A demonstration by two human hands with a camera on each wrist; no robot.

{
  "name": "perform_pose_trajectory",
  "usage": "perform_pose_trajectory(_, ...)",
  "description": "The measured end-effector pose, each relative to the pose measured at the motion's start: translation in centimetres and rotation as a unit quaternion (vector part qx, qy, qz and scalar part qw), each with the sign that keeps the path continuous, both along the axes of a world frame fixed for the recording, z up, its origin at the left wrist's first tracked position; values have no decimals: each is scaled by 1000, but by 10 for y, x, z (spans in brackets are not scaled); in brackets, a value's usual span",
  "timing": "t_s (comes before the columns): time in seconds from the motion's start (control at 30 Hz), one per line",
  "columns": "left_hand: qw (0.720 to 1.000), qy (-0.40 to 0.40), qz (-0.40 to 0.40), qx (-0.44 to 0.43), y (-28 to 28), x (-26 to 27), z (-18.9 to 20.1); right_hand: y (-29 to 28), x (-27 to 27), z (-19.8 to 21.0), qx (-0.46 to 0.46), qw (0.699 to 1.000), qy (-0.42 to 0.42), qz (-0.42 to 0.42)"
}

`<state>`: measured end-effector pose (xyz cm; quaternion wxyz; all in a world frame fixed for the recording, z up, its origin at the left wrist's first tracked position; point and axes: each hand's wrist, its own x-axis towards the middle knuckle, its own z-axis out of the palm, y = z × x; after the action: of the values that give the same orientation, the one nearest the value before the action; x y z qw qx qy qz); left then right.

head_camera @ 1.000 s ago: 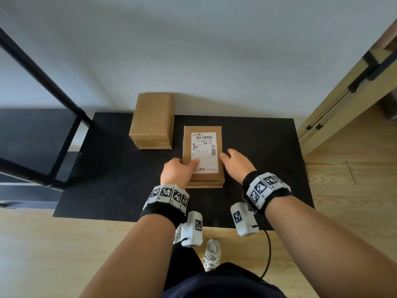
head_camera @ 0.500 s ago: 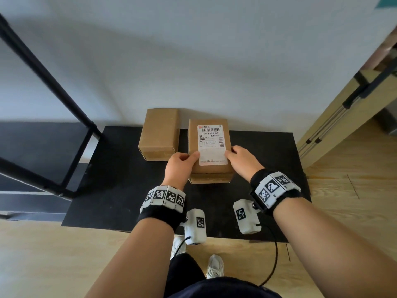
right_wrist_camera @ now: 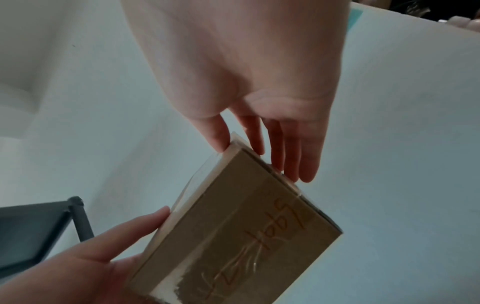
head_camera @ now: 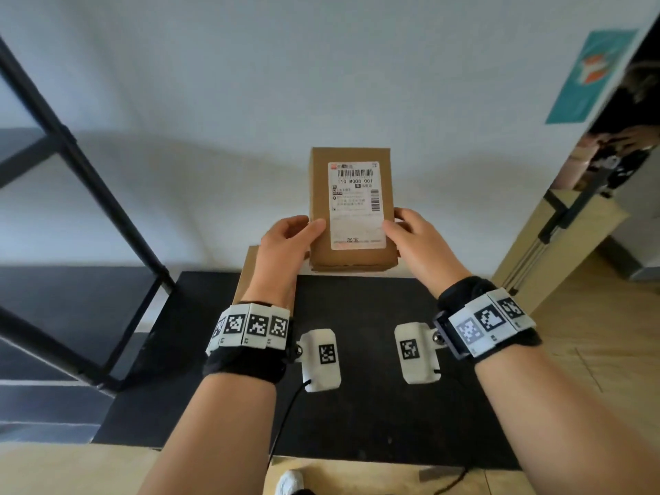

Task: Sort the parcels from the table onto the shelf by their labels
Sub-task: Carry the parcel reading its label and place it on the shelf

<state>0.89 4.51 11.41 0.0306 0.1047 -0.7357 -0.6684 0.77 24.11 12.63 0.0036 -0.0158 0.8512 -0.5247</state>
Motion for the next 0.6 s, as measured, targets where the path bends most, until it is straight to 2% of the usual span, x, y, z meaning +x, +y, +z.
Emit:
perform_pose_trajectory(0.3, 997, 74, -24, 26, 5, -10, 48, 9, 1, 49, -49, 997, 51, 18)
perform_pose_trajectory(0.6, 991, 111, -73, 9, 0, -9, 68, 17, 11, 72, -88, 990, 110, -4)
